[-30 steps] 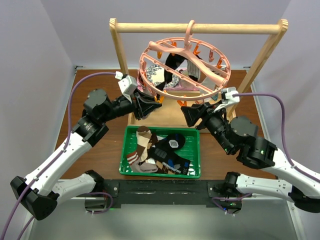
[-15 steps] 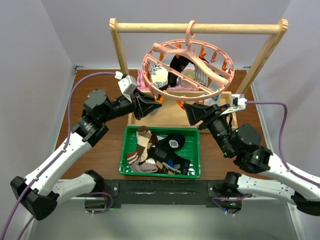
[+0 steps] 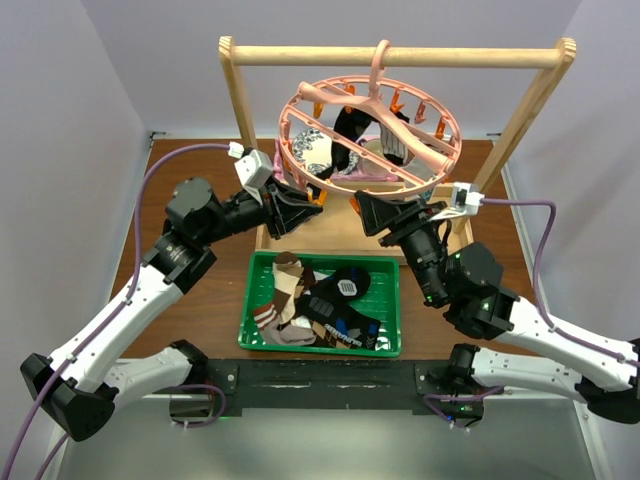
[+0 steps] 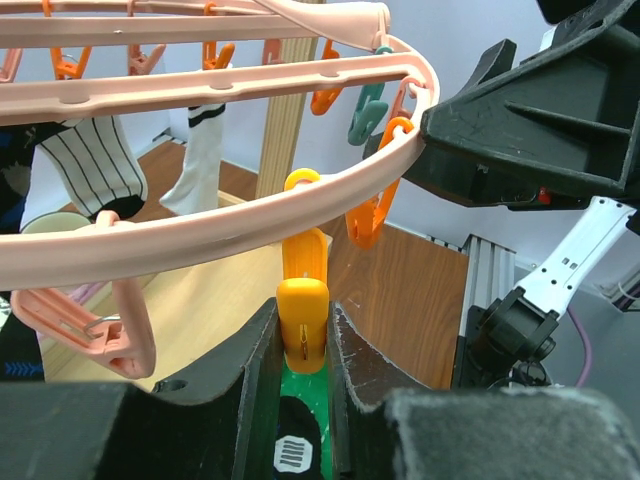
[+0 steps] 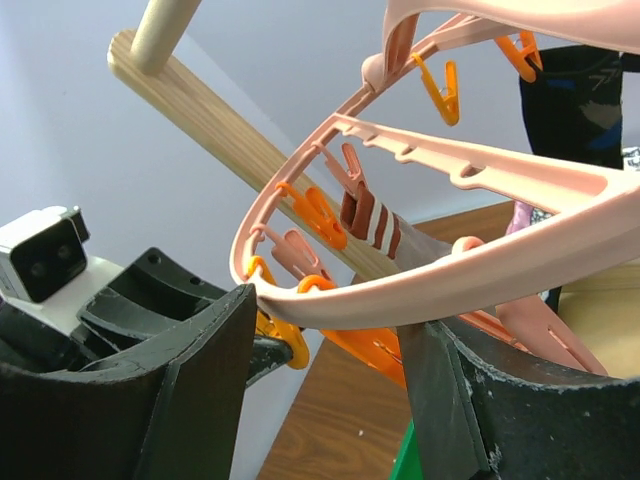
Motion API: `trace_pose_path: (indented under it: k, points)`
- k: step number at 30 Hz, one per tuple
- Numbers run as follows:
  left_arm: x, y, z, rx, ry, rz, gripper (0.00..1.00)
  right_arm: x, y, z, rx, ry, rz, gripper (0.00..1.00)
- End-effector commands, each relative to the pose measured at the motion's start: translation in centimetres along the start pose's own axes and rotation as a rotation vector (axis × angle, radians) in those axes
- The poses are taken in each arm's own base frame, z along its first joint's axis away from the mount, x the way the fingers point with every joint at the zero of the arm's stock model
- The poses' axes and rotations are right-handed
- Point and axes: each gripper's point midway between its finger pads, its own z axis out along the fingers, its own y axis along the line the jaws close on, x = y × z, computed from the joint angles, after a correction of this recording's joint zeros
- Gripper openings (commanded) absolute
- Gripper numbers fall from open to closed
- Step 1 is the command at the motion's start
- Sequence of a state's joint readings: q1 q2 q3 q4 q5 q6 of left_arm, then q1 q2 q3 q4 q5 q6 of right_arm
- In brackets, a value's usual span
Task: Clip the socks to the hanger
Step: Open the clamp at the hanger.
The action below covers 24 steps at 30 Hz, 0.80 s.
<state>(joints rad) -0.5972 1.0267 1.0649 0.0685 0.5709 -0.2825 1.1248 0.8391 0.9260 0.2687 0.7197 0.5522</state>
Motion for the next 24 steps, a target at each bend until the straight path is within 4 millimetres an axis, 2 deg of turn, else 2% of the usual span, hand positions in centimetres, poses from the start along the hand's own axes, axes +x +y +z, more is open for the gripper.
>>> trace_pose_path:
  k: [1, 4, 7, 12, 18, 20, 21, 22, 24]
  points:
    - [-2.6, -0.9, -0.5, 0.017, -0.065, 0.022, 0.22, -3.1, -0.2, 0.1, 0.039, -0.132, 0.146, 0.61]
    - [-2.3, -1.0, -0.5, 0.022, -0.063, 0.016, 0.22, -3.9, -0.5, 0.0, 0.042, -0.183, 0.200, 0.61]
    - [-1.7, -1.4, -0.5, 0.045, -0.049, 0.007, 0.22, -3.4, -0.3, 0.4, 0.035, -0.181, 0.200, 0.58]
    - [-1.4, -1.5, -0.6, 0.051, -0.041, 0.002, 0.22, -2.5, 0.7, 1.2, 0.005, -0.162, 0.199, 0.47]
    - [-0.8, -1.5, -0.5, 0.057, -0.027, -0.006, 0.21, -2.3, 1.0, 1.5, -0.010, -0.175, 0.204, 0.40]
    - [-0.7, -1.5, -0.5, 0.058, -0.026, -0.012, 0.22, -2.3, 1.1, 1.5, -0.016, -0.176, 0.208, 0.32]
    - [-0.7, -1.5, -0.5, 0.059, -0.027, -0.015, 0.25, -2.3, 1.1, 1.5, -0.015, -0.177, 0.206, 0.29]
    - [-0.7, -1.5, -0.4, 0.059, -0.027, -0.018, 0.37, -2.3, 1.2, 1.5, -0.020, -0.176, 0.207, 0.22]
    - [-0.9, -1.5, -0.4, 0.059, -0.033, -0.018, 0.47, -2.2, 1.2, 1.6, -0.021, -0.173, 0.203, 0.17]
